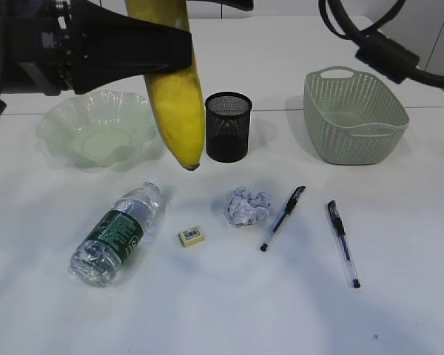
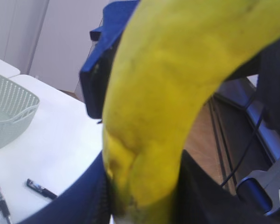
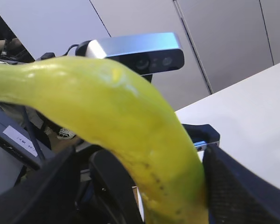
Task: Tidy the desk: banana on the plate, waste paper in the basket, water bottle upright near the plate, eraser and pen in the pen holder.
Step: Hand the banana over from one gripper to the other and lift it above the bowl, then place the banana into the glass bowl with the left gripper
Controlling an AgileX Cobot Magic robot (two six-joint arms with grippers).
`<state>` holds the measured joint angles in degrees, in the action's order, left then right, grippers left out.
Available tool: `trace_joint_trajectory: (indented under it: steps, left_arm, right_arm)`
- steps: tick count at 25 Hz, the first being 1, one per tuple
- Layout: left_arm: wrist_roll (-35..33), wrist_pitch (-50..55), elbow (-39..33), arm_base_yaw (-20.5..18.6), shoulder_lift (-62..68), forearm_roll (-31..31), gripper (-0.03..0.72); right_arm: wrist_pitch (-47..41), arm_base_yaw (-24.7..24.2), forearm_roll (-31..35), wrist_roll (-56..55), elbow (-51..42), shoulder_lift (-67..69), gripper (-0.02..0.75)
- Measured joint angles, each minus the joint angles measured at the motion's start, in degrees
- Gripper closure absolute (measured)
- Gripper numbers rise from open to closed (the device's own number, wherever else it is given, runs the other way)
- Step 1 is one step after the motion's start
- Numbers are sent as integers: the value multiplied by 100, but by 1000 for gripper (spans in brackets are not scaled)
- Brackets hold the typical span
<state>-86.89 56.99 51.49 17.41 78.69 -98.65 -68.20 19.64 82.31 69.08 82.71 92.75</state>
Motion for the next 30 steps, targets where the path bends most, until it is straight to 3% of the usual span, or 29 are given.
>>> trace_joint_trajectory:
  steps: [15,30]
  left_arm:
    - [18,14,0,-399,0,148,439]
    - [60,-267,0,-1307,0,297,439]
  right_arm:
    - [271,0,-48,-59,0,0,139]
    - [226,13,-319,-81,0,0,145]
